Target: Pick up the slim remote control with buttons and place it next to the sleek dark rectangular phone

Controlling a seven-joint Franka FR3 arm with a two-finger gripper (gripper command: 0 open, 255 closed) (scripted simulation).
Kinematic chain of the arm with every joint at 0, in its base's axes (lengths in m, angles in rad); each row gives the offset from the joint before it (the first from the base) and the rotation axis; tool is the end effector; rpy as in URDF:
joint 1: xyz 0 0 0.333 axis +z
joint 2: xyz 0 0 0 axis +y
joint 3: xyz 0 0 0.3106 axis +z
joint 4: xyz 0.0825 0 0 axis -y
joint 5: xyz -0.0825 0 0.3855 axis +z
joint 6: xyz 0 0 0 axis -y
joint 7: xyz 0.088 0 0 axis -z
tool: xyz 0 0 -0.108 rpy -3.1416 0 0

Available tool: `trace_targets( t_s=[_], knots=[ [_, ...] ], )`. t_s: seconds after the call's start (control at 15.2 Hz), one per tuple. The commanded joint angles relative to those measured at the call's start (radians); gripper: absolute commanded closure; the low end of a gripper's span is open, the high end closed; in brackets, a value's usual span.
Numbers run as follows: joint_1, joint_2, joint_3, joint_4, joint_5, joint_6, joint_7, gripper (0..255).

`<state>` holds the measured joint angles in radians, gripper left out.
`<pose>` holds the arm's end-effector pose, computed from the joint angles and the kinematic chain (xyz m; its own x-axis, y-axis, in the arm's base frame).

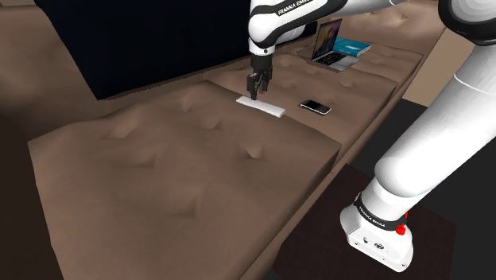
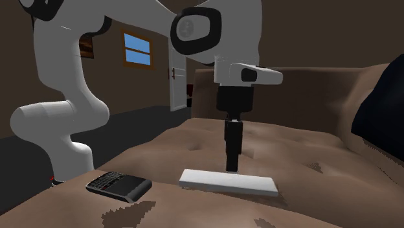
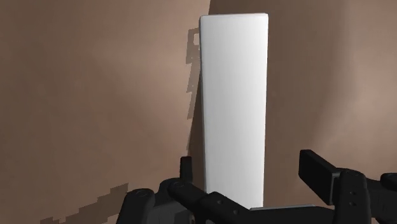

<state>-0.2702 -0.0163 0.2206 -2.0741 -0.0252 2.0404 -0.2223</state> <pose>0.5421 -0.0280 0.4277 0.9829 0.1829 -0.0232 0.1834 -0.9828 0.0212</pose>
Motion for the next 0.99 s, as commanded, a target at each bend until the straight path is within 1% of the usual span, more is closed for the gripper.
trace_targets(
  t_s=[0.0, 0.2, 0.46, 0.92],
  knots=[
    [0.0, 0.0, 0.0, 0.0, 0.0, 0.0, 0.0, 0],
    [0.0, 0.0, 0.0, 0.0, 0.0, 0.0, 0.0, 0],
    [0.0, -0.031, 0.0, 0.095, 0.008, -0.125, -0.006, 0],
    [0.0, -0.031, 0.0, 0.095, 0.008, -0.125, -0.006, 0]
  ],
)
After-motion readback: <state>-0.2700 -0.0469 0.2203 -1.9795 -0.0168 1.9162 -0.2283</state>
